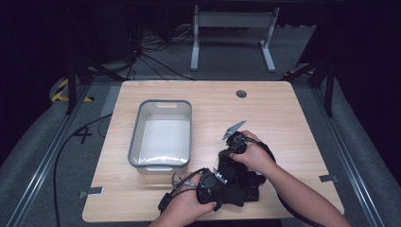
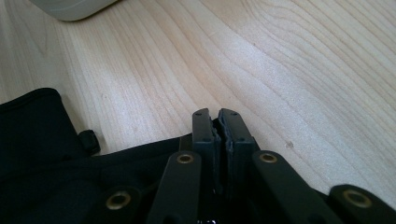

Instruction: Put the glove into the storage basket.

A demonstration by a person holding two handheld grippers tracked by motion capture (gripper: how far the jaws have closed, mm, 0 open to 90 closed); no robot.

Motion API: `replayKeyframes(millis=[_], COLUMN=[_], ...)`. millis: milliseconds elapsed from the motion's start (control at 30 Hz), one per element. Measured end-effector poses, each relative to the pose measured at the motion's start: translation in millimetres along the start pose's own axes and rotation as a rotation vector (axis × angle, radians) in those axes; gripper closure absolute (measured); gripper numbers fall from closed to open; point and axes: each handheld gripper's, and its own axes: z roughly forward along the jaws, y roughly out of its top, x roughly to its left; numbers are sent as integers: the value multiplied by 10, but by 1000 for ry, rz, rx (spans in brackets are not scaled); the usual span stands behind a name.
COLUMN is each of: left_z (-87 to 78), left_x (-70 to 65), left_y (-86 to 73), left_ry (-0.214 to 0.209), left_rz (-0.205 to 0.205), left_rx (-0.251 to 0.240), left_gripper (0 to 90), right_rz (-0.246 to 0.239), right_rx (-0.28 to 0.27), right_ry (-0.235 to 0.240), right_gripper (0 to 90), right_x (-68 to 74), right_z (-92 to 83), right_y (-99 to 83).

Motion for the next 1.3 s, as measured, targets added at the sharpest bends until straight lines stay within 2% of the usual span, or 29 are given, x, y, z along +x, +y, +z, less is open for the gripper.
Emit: replayKeyframes(millis=[133, 267, 333, 400, 500, 633, 833, 1067, 1167, 1233, 1267, 1300], left_z=[-12, -21, -25, -32, -25, -45, -79, -132, -161, -189, -210, -236], left_x=[10, 37, 49, 52, 54, 42, 41, 32, 29, 18, 15, 10], left_y=[-20, -35, -34, -35, -34, -28, -26, -29, -27, -25, -23, -20], left_ry=[15, -2, -3, -22, -15, -10, -4, -4, -10, -25, -30, -30], left_rz=[-20, -47, -54, -58, -58, -47, -31, -36, -33, -33, -29, -26], left_rx=[21, 6, 5, 11, 20, 6, 3, -24, -28, -39, -46, -52], left_gripper=[443, 464, 525, 631, 735, 820, 834, 832, 834, 833, 832, 832], right_rz=[0, 4, 3, -1, -2, -2, 5, 9, 19, 35, 47, 47], right_rx=[-6, -10, -9, -6, -4, -6, -11, 9, -16, -42, -78, -78], right_ry=[6, 13, 9, 8, 7, 7, 13, 8, 7, 12, 20, 20], right_gripper=[857, 858, 857, 857, 857, 857, 857, 857, 857, 857, 857, 857], right_x=[-10, -19, -15, -13, -9, -12, -22, -21, -16, -18, -24, -24], right_z=[-1, 1, 1, 0, -1, -1, 0, -34, -113, -214, -337, -337], right_y=[-6, -10, -8, -6, -6, -6, -11, 3, 9, 11, 10, 10])
